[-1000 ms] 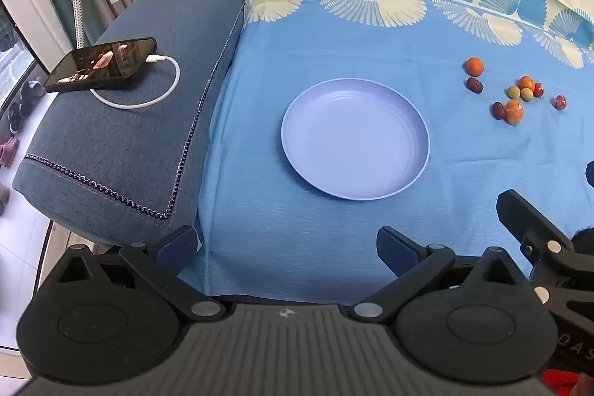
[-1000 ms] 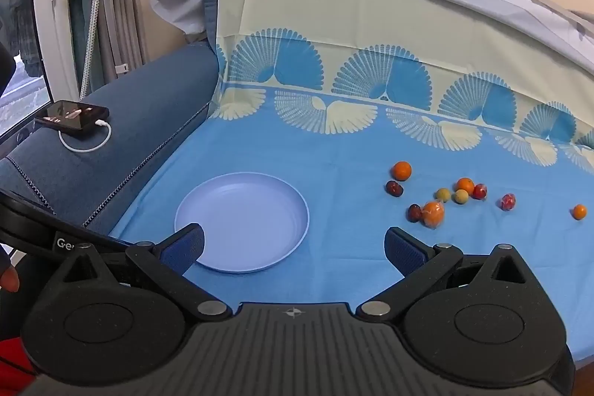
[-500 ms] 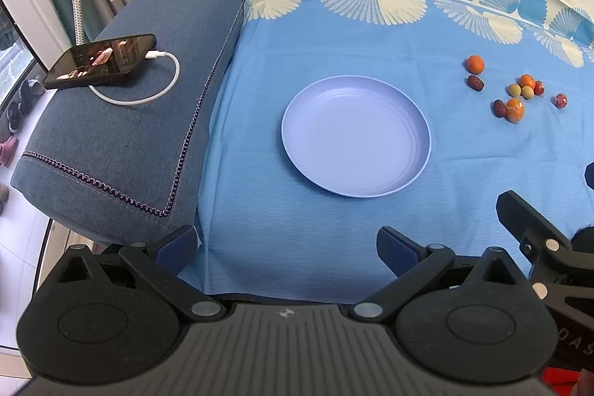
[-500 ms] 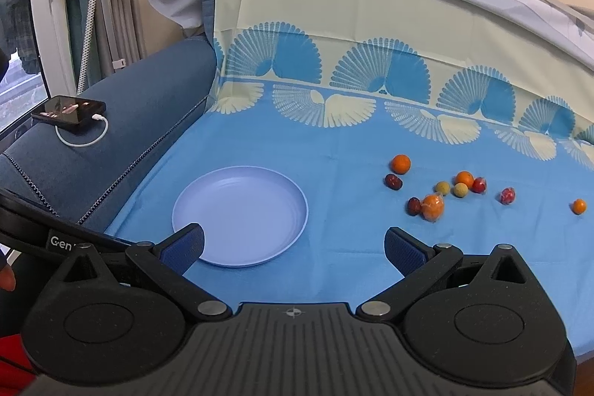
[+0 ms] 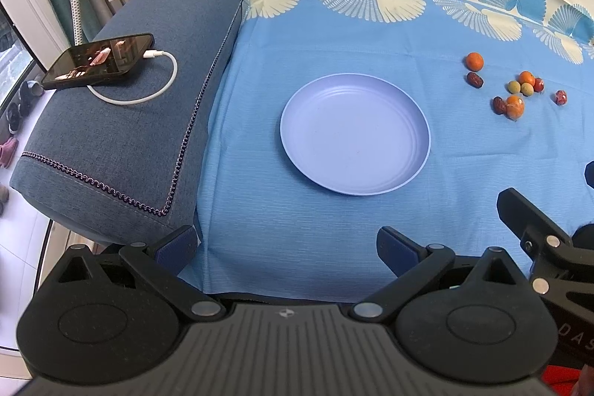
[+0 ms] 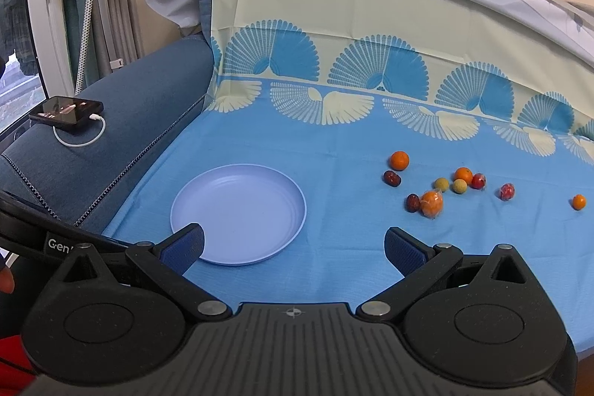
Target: Organize fruits
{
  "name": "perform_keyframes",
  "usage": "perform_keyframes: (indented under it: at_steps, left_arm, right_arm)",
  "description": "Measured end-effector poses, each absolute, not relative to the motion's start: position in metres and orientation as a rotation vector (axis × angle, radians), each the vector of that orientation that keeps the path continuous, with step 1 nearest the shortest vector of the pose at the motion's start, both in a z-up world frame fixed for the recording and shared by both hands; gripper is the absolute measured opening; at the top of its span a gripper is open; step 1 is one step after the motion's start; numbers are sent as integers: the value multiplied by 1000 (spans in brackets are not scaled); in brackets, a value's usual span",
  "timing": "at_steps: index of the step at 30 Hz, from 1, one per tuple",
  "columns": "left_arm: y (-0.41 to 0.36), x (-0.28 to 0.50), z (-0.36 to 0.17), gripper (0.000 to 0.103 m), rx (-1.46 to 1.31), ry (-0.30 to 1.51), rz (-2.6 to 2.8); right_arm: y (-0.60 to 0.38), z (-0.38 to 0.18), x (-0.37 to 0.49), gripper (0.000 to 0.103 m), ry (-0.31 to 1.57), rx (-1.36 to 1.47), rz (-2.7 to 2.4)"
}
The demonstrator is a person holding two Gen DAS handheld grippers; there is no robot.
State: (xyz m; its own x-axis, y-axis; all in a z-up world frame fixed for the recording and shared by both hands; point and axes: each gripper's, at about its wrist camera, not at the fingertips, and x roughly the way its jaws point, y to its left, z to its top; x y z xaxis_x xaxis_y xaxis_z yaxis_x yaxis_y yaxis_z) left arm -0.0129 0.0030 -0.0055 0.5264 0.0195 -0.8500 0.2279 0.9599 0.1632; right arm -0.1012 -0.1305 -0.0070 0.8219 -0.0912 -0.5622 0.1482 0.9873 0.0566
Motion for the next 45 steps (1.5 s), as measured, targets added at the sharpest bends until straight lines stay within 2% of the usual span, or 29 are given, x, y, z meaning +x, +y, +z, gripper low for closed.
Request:
perform_keyframes:
  at_steps: [29, 38, 45]
  left_arm:
    - [-7, -11, -3, 103, 279, 1021, -171]
    - [-54, 21, 6, 103, 283, 1036, -219]
    - [-148, 64, 17, 103, 362, 951, -350]
  right_arm:
    - [-149, -8, -97, 103, 543, 178, -153]
    - [-242, -8, -101, 103, 468, 320, -421]
    - [-361, -17, -111, 103, 441, 343, -729]
